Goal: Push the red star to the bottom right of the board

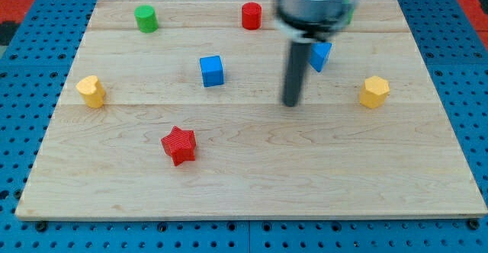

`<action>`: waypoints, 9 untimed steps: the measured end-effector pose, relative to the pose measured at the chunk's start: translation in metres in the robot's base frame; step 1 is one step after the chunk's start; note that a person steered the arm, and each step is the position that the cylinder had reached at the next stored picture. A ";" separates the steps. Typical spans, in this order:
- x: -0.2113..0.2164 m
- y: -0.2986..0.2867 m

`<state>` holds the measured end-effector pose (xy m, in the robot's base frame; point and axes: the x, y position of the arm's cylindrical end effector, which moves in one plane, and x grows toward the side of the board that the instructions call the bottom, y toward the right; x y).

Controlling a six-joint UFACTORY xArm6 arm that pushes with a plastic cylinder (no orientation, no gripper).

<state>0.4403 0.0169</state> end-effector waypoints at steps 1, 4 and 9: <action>0.016 -0.113; 0.133 -0.055; 0.088 0.004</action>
<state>0.5283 0.0207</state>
